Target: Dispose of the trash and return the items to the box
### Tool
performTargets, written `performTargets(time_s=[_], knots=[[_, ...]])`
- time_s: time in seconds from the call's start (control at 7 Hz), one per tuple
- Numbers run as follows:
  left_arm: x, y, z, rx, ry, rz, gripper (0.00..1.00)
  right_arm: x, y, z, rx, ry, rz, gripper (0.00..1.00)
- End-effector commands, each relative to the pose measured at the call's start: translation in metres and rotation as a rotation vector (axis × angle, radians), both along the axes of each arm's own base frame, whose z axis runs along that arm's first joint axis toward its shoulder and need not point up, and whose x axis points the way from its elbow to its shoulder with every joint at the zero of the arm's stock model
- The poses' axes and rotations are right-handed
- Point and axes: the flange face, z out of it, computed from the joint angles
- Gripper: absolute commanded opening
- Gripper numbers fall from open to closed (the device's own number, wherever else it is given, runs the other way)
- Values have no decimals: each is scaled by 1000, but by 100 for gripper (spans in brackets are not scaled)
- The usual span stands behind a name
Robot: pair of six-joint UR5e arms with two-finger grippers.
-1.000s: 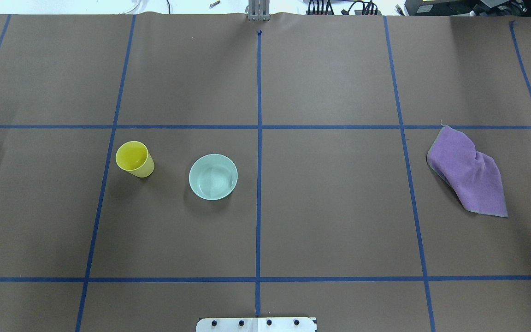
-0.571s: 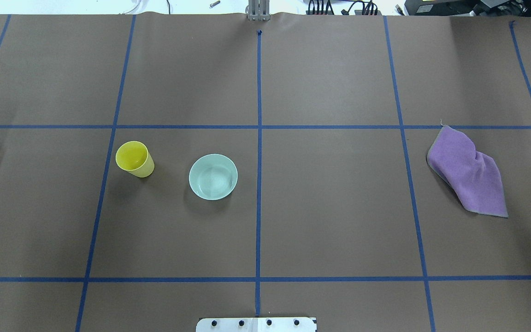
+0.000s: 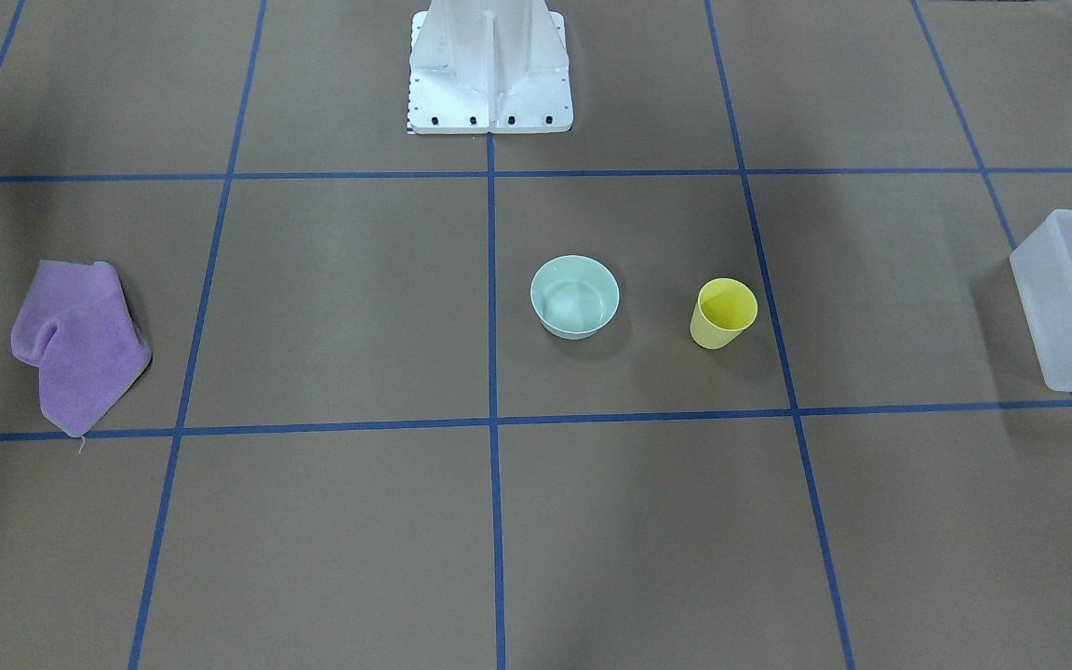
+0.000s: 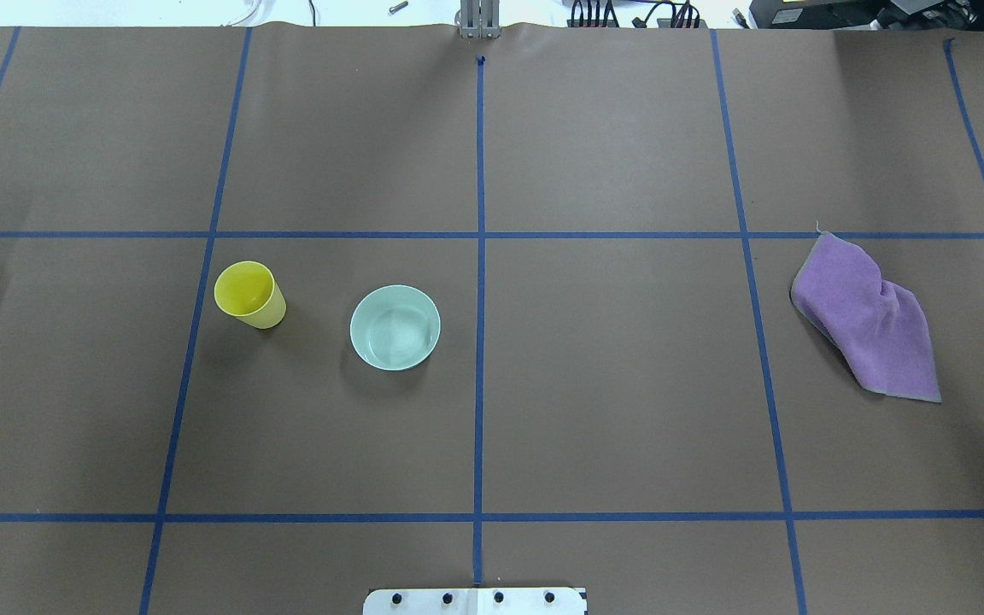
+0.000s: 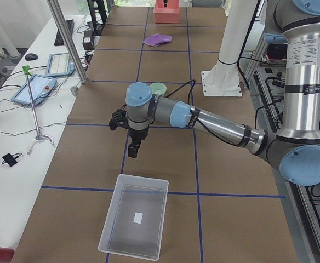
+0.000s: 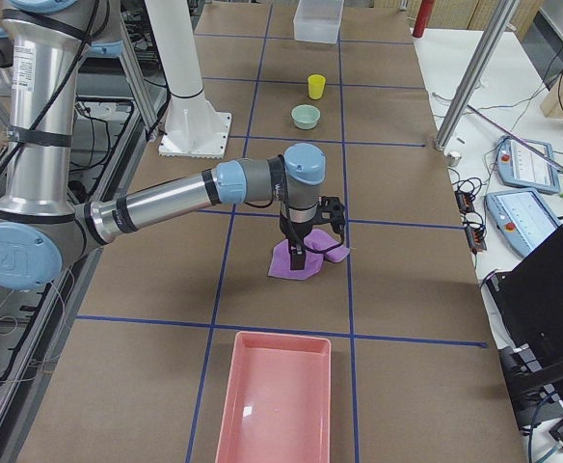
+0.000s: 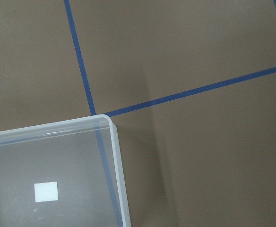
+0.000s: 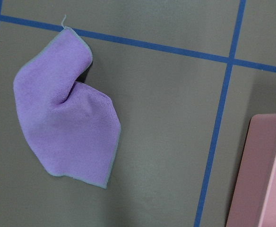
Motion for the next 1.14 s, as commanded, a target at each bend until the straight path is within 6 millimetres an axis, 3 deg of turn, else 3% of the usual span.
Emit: performTargets(time_s=[0.0,0.14,0.43,0.57,0.71,1.0], knots=[[103,-21,-48,-130,34,-39,97,-1,-3,-4,8,-2,3,100],[159,-20,-71,-164,17,-47,97,-1,-4,-6,29,-6,4,100],[235,-27,-140,-215,72,-95,97,-2,-5,-3,31,-6,1,100],[269,-23,-155,-211,72,-69,97,-2,-5,-3,27,-17,0,100],[279,-30,-149,-219,53,-71,97,-3,-5,0,19,-16,0,100],[323,-47,-138,-264,63,-83,97,-4,-5,-1,16,-37,-3,100]])
